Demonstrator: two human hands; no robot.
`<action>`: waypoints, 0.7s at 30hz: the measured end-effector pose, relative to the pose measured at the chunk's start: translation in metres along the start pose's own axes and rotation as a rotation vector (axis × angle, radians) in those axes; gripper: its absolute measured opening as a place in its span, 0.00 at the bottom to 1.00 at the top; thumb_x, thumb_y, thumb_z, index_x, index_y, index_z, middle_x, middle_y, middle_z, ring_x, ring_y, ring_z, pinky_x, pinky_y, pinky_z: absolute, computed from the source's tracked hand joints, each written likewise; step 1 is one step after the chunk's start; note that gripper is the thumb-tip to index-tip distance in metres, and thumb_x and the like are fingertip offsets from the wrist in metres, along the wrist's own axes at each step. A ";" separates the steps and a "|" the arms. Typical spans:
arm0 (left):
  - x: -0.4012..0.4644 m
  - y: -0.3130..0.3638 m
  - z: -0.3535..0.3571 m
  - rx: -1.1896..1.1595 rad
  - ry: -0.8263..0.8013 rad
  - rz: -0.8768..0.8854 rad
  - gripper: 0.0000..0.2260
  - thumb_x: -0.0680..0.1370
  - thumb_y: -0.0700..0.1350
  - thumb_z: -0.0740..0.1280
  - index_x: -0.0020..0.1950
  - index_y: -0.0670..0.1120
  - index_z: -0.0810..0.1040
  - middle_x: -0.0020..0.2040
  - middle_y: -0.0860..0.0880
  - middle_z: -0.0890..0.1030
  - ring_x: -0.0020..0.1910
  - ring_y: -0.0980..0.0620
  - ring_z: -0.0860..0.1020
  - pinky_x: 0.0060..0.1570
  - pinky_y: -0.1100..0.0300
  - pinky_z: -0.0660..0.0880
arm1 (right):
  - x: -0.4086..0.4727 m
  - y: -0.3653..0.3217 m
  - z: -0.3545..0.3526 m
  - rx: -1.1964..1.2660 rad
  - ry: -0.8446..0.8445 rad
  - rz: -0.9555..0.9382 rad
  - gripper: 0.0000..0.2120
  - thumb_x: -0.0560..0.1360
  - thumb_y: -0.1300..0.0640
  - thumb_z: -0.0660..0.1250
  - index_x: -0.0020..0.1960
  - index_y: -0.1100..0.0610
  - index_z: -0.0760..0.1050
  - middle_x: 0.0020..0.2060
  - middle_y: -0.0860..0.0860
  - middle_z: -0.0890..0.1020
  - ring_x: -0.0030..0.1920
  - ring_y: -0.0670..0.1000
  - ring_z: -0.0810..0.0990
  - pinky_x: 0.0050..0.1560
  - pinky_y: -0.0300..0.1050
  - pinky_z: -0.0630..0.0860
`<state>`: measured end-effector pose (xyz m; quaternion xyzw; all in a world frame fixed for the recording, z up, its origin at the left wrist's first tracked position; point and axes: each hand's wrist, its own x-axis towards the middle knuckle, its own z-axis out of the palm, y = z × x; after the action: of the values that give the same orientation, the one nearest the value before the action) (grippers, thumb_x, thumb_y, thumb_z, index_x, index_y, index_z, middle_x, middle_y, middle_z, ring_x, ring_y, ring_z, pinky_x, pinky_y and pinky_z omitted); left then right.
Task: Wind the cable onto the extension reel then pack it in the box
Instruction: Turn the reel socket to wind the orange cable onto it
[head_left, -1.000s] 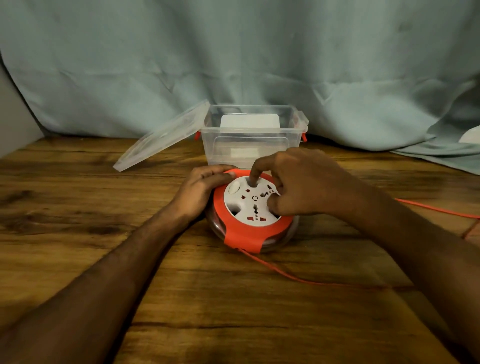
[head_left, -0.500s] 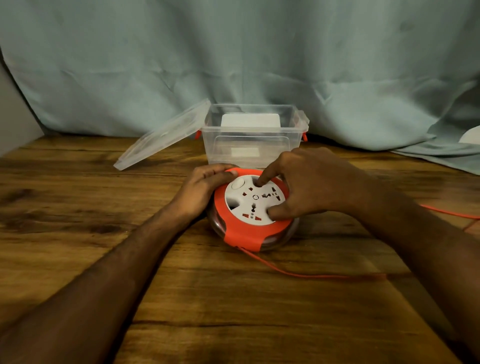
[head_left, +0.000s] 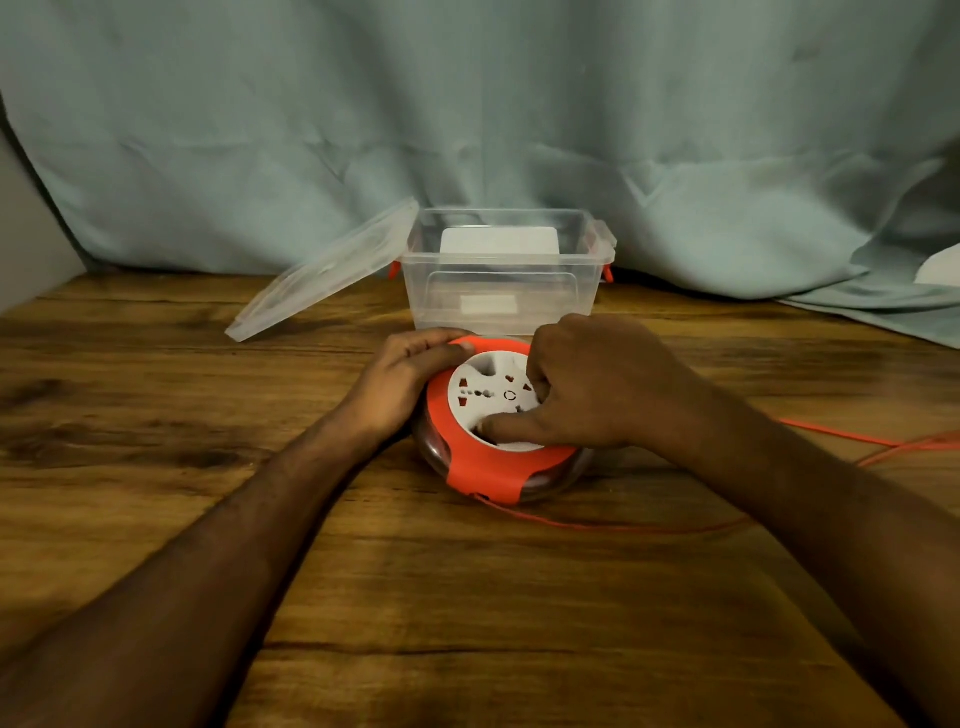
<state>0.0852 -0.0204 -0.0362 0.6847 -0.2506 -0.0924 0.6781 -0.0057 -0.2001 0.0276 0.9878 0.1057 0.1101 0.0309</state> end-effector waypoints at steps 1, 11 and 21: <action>0.000 0.000 0.000 0.001 0.001 0.004 0.11 0.82 0.37 0.63 0.59 0.35 0.82 0.54 0.33 0.84 0.51 0.38 0.83 0.52 0.49 0.80 | -0.001 -0.002 0.001 -0.002 0.012 0.005 0.29 0.65 0.20 0.59 0.37 0.47 0.68 0.32 0.44 0.72 0.32 0.46 0.71 0.31 0.42 0.62; -0.002 0.003 0.001 0.034 -0.050 0.016 0.11 0.82 0.37 0.62 0.58 0.39 0.83 0.52 0.40 0.87 0.48 0.45 0.85 0.49 0.56 0.82 | 0.001 -0.007 0.000 0.108 -0.087 0.050 0.28 0.69 0.23 0.60 0.33 0.47 0.61 0.30 0.44 0.70 0.32 0.43 0.73 0.32 0.41 0.65; -0.003 0.005 0.001 0.028 0.018 0.029 0.11 0.81 0.37 0.64 0.54 0.46 0.85 0.49 0.44 0.88 0.47 0.48 0.86 0.47 0.58 0.82 | 0.006 0.019 -0.017 0.124 -0.119 -0.089 0.10 0.70 0.42 0.73 0.46 0.43 0.75 0.34 0.40 0.71 0.36 0.40 0.71 0.33 0.40 0.62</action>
<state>0.0815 -0.0194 -0.0316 0.6911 -0.2556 -0.0730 0.6721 0.0000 -0.2172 0.0465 0.9869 0.1543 0.0432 -0.0190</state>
